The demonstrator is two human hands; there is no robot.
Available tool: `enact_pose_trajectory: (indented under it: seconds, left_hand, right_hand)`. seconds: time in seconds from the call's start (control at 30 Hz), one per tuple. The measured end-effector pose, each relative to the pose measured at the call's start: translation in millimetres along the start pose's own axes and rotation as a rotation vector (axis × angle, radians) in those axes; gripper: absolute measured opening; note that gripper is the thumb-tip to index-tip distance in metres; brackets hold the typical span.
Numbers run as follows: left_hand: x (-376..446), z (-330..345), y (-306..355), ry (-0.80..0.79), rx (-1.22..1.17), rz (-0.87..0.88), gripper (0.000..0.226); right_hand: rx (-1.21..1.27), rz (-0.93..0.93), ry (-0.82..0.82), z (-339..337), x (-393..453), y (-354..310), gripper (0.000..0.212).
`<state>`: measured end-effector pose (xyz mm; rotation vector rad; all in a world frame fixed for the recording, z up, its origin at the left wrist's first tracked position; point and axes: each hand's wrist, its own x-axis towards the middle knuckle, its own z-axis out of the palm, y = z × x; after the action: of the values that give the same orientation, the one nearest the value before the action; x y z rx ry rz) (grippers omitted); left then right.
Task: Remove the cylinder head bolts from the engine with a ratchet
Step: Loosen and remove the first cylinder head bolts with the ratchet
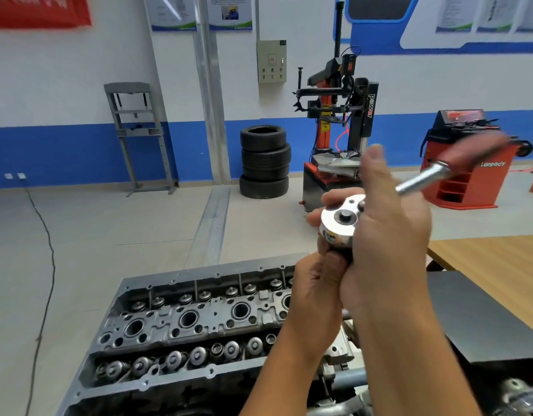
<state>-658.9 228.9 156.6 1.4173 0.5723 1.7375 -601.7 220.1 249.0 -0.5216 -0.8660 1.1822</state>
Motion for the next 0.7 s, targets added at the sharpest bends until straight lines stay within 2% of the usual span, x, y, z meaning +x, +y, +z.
enact_pose_trajectory:
  seconds: [0.1,0.17,0.23,0.33,0.4,0.47,0.53,0.6,0.63,0.7]
  left_hand:
    - [2,3,3,-0.007,0.055,0.001,0.040]
    - [0,3,3,0.004,0.062,-0.003,0.039]
    - [-2,2,1,0.008,0.044,0.008,0.042]
    - [-5,1,-3,0.007,0.084,0.016,0.044]
    - [-6,0,-5,0.022,0.093,-0.001,0.048]
    - [-5,-1,-5,0.025,0.086,-0.002,0.047]
    - [-4,-1,-1,0.015,0.116,0.009,0.042]
    - [-4,0,-2,-0.011,0.137,0.021,0.038]
    - [-4,0,-1,-0.015,0.137,0.022,0.038]
    - [-6,0,1,-0.018,0.114,0.011,0.041]
  right_hand:
    - [-0.045,0.325,-0.334,-9,22,-17,0.028]
    - [-0.008,0.415,-0.438,-12,25,-21,0.028]
    - [-0.022,0.317,-0.367,-10,18,-15,0.030]
    - [0.038,0.010,-0.104,-9,2,1,0.043]
    - [0.095,-0.059,-0.016,-9,-1,5,0.043]
    - [0.052,0.038,-0.061,-9,5,0,0.040]
    - [0.011,0.233,-0.251,-11,17,-9,0.027]
    - [0.020,0.374,-0.400,-13,24,-17,0.025]
    - [0.026,0.378,-0.417,-14,23,-18,0.024]
    - [0.046,0.269,-0.335,-13,17,-12,0.022]
